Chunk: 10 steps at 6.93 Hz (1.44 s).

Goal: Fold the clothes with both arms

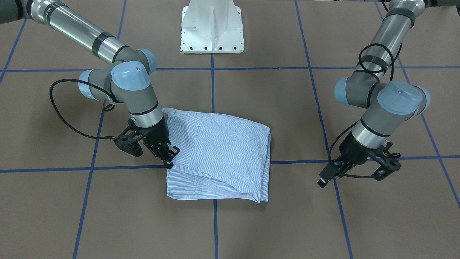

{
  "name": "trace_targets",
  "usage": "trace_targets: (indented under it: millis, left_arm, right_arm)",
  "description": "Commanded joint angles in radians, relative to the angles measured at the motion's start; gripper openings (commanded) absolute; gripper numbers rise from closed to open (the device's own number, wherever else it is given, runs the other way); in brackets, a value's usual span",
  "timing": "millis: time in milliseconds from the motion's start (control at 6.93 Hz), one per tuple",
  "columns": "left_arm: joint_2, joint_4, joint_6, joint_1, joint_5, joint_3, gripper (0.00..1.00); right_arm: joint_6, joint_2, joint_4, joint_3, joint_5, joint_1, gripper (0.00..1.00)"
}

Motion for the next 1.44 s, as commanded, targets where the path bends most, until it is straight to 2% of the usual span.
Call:
trace_targets:
  millis: [0, 289, 433, 1299]
  left_arm:
    - [-0.002, 0.000, -0.001, 0.000, 0.000, 0.001, 1.00]
    - [-0.002, 0.000, -0.001, 0.000, 0.000, 0.001, 1.00]
    - [-0.002, 0.000, -0.004, 0.000, 0.000, -0.001, 1.00]
    - [-0.005, 0.000, -0.073, 0.002, 0.002, -0.020, 1.00]
  right_arm:
    - [-0.018, 0.026, 0.000, 0.004, 0.006, 0.034, 0.00]
    - [-0.058, 0.086, -0.075, -0.004, 0.000, 0.062, 0.00]
    - [-0.061, 0.092, -0.076, -0.032, -0.003, 0.066, 0.00]
    - [-0.067, 0.286, -0.036, -0.353, -0.039, 0.085, 0.00]
